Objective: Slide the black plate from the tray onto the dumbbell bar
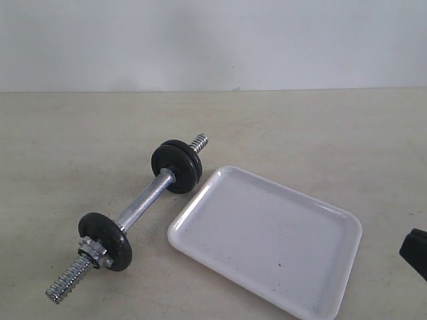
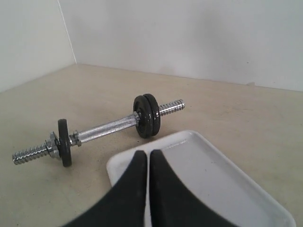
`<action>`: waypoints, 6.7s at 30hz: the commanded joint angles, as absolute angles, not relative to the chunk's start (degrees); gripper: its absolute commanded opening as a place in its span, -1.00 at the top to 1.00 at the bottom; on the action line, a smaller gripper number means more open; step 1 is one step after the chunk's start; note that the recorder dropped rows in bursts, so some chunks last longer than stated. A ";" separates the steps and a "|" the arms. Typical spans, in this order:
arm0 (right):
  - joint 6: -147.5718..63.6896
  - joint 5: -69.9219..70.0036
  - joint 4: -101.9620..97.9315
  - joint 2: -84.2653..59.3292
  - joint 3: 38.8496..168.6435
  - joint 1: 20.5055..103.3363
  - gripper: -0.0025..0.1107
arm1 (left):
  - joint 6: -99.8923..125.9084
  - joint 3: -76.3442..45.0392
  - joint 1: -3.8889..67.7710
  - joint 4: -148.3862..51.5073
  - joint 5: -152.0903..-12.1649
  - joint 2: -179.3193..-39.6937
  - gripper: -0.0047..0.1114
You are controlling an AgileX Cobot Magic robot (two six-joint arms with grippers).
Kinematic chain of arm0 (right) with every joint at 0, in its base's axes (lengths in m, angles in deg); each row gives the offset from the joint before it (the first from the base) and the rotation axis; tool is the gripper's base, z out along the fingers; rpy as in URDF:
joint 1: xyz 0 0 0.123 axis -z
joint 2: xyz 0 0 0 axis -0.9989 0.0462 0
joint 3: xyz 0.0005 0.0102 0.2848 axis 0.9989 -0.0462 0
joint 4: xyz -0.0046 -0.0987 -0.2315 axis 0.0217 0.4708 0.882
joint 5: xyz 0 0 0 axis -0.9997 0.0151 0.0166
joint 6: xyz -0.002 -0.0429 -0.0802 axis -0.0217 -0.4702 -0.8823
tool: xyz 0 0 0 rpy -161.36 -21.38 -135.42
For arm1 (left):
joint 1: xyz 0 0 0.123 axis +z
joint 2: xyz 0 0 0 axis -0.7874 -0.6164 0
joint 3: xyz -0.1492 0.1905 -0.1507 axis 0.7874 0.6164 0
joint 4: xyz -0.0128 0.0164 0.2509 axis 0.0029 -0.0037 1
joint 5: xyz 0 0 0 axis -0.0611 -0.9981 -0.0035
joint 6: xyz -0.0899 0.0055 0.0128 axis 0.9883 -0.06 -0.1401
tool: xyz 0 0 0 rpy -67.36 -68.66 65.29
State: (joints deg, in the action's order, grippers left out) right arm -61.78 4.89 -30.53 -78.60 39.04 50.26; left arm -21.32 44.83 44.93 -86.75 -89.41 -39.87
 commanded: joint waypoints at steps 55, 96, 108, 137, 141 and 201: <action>-60.68 3.34 -1.50 -79.01 38.85 50.17 0.96 | 29.11 45.04 52.72 -42.04 -99.64 -39.69 0.84; -60.68 1.72 -5.36 -84.27 38.85 84.80 0.96 | 29.11 45.04 54.17 -41.55 -99.97 -39.69 0.84; -60.68 -0.82 -5.36 -84.27 38.85 89.03 0.96 | 29.11 45.04 54.17 -41.55 -99.97 -39.69 0.84; -52.87 18.32 -8.79 -84.27 38.85 89.04 0.96 | 29.11 45.04 54.17 -41.55 -99.97 -39.69 0.84; -50.90 18.55 -9.04 -84.27 38.85 89.04 0.96 | 29.11 45.04 54.17 -41.55 -99.97 -39.69 0.84; -51.21 18.68 -9.02 -84.27 38.85 89.04 0.96 | 29.11 45.04 54.17 -41.55 -99.97 -39.69 0.84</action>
State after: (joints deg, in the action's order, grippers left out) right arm -51.13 18.95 -9.14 -83.99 38.81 88.65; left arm 28.57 44.83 53.98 -41.56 -100.12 -39.87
